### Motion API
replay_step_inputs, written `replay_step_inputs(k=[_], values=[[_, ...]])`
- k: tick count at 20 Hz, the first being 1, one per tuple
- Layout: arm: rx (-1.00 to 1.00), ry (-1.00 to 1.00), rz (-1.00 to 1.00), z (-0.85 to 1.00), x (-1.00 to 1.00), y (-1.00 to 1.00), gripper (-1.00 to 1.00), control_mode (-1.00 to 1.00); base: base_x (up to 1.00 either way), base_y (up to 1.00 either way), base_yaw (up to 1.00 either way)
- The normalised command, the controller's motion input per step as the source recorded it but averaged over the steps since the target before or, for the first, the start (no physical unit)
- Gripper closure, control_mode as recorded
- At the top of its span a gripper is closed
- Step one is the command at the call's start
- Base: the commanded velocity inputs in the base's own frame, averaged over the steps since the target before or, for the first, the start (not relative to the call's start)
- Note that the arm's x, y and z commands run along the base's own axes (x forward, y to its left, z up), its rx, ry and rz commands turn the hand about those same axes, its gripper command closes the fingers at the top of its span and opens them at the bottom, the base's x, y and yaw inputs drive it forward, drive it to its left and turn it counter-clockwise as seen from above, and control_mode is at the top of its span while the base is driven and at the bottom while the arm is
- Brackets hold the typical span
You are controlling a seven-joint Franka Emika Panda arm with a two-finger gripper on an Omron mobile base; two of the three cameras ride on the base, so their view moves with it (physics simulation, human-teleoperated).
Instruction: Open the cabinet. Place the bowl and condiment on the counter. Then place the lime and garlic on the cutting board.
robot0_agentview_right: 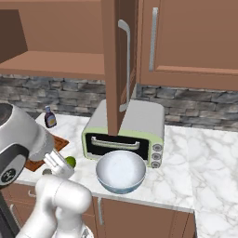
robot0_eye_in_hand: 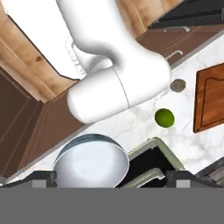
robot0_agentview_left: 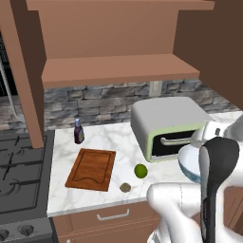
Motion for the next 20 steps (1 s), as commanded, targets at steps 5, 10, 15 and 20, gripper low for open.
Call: replay_step_inputs(k=[5,10,15,20], values=[[-0.11,0.01,0.11,-0.14,0.30,1.00,-1.00,-1.00,0.00,0.00,0.00],[-0.01,0.08,0.24,-0.29,0.71,0.58,-1.00,-1.00,0.00,0.00,0.00],[0.00,0.21,0.27,-0.30,0.87,0.14,-1.00,-1.00,0.00,0.00,0.00],[0.00,0.13,0.20,-0.80,0.53,0.05,-1.00,-1.00,0.00,0.00,0.00]])
